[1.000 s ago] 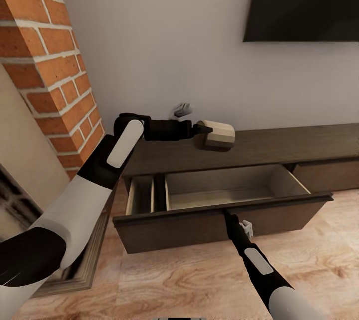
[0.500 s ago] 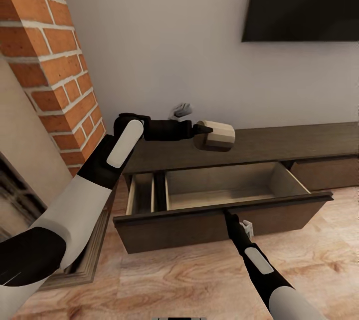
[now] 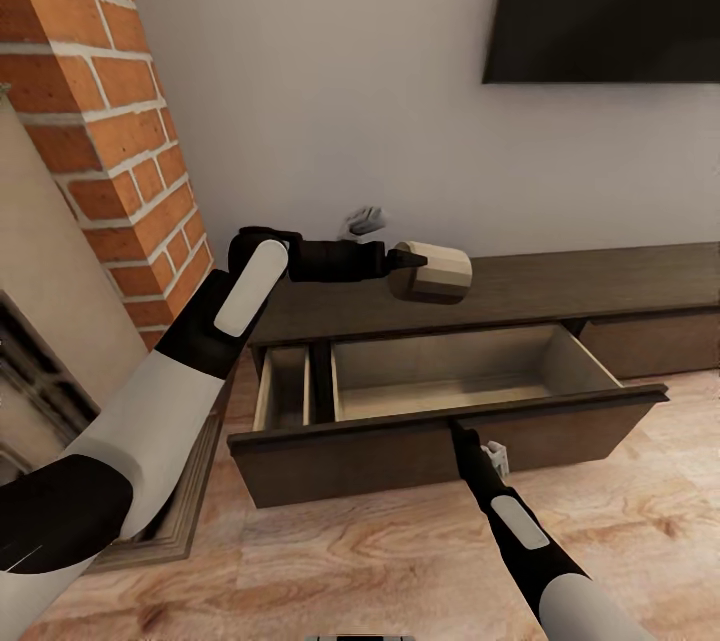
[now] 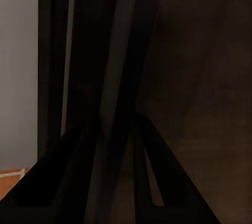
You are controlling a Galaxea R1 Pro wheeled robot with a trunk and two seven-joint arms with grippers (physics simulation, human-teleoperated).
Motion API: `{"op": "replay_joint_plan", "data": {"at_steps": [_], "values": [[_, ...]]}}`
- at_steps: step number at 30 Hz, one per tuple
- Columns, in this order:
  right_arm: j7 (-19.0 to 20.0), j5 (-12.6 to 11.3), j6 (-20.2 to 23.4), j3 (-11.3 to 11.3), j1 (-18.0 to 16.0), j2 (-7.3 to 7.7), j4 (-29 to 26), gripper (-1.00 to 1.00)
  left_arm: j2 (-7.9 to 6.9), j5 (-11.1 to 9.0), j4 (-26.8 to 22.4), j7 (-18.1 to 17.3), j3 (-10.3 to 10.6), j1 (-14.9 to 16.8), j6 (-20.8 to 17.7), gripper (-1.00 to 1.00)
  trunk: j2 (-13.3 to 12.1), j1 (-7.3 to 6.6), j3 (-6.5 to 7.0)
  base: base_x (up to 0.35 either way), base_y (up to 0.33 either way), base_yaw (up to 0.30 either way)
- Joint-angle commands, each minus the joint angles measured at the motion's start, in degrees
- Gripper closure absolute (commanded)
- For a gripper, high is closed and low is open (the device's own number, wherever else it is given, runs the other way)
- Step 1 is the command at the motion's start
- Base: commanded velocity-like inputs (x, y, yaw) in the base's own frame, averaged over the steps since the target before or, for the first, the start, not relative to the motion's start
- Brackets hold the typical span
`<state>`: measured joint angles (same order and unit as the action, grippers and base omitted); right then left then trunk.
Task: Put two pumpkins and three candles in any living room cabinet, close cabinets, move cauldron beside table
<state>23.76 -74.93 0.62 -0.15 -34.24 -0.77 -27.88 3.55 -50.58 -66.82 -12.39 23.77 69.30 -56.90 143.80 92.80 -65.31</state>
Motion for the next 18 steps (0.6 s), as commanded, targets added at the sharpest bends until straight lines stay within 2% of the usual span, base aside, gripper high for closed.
{"op": "replay_joint_plan", "data": {"at_steps": [1, 18], "values": [[0.6, -0.1, 0.3, 3.6, 0.0, -0.03, 1.5, 1.00, 0.03, 0.5, 0.0, -0.5, 0.0, 0.0, -0.1, 1.00, 0.0, -0.02, -0.05, -0.143, 0.000, 0.000], [0.5, -0.1, 0.3, 3.6, 0.0, -0.10, 1.5, 1.00, -0.01, 0.5, 0.0, -0.5, 0.0, 0.0, -0.2, 1.00, 0.0, -0.02, -0.05, -0.043, 0.000, 0.000]]}}
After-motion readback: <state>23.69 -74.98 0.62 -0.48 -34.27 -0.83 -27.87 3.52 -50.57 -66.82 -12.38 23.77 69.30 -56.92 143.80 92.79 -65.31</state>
